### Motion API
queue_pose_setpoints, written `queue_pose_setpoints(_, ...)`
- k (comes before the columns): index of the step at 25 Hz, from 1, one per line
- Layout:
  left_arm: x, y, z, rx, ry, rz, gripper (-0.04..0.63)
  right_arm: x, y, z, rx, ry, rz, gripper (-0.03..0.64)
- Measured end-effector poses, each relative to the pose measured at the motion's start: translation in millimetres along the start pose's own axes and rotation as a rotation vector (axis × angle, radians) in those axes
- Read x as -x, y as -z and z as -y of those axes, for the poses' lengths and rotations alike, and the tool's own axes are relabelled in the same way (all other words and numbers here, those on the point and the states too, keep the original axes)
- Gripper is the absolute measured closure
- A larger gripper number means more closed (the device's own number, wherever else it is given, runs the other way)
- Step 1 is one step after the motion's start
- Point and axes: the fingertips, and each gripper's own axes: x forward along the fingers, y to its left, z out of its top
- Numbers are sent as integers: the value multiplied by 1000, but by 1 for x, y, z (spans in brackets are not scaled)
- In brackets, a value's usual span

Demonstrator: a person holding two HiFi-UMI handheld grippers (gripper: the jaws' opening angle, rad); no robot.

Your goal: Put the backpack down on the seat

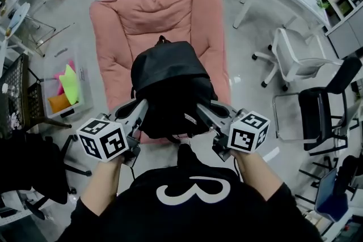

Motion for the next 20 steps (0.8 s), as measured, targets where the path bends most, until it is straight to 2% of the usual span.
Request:
queue_pose_setpoints(9,-64,-41,-44,12,-86,20,568,-50,-45,66,2,-24,-34,594)
queue_pose_setpoints(17,-104,-57,-95,-29,-175,-4,568,-100,-53,110,7,-5,-75,594)
queue_pose_setpoints(20,-122,-54,-117,-13,-186,-22,568,-119,-48,130,-7,17,-95,594)
